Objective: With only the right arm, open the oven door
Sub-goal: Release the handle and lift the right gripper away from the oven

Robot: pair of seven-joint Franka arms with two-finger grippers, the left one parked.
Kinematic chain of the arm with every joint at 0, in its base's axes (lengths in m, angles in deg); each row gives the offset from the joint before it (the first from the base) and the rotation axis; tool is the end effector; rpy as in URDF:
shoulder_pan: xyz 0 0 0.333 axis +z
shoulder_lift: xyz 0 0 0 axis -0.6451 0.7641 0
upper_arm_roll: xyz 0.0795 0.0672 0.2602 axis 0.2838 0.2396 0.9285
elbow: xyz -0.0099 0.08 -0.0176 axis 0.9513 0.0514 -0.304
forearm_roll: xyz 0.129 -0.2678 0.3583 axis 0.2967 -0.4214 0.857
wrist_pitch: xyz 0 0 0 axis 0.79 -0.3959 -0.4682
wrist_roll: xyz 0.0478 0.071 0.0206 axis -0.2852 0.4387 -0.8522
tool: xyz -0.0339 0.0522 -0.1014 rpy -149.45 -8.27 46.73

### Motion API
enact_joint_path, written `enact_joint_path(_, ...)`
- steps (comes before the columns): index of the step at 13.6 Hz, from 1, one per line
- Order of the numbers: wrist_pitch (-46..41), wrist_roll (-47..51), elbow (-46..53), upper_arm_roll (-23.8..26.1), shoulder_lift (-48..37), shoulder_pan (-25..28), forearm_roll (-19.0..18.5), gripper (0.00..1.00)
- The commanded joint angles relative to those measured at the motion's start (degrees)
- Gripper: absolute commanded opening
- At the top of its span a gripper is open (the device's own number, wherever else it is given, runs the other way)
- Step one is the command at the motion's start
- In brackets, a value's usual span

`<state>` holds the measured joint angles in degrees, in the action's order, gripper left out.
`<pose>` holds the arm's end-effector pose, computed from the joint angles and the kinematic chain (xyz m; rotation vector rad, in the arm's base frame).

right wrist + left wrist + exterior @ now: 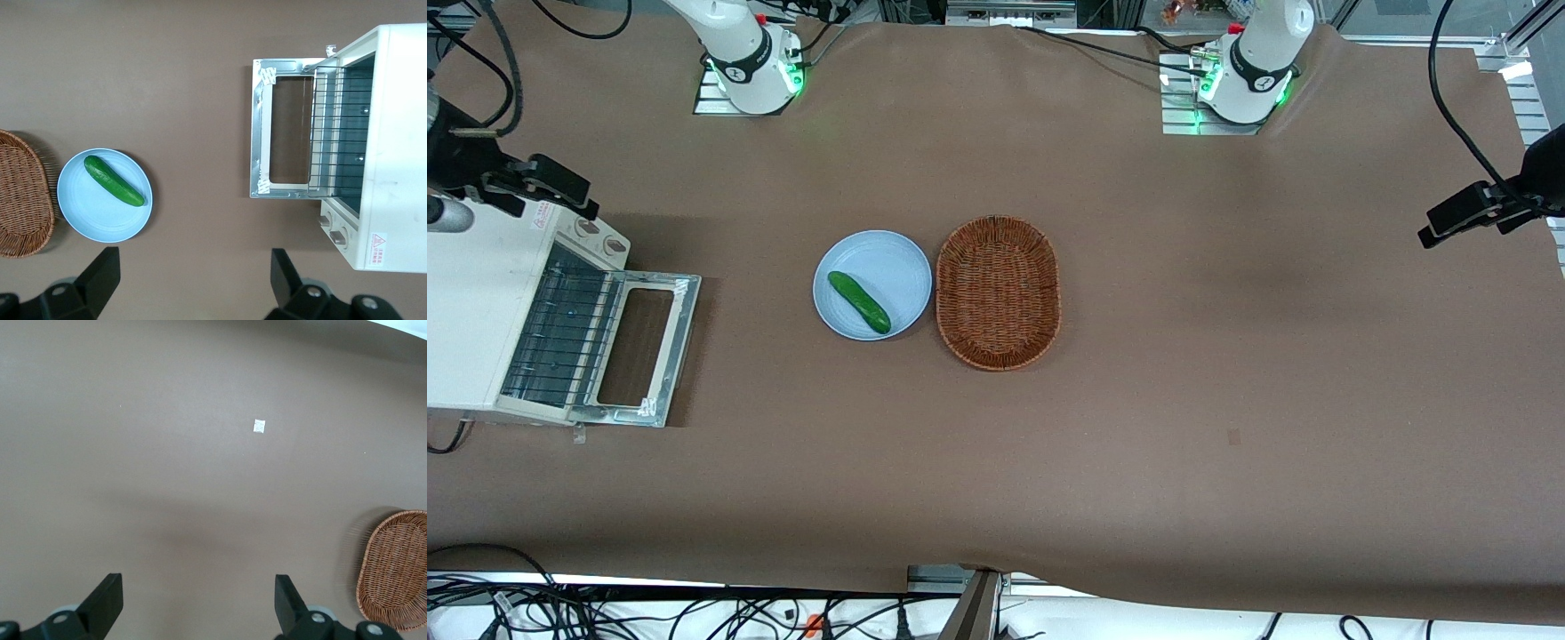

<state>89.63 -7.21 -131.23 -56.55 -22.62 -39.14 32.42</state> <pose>0.6254 0.0003 0.5645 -3.0824 0.1076 0.0217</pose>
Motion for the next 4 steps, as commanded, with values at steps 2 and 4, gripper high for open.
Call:
enact_joint_path(2,0.1,-0.4,1.1,-1.8,0.3,-0.1,1.5,1.0)
enact_joint_path(4,-0.3,-0.5,1.6,-1.6,0.3,0.0,0.8,1.0)
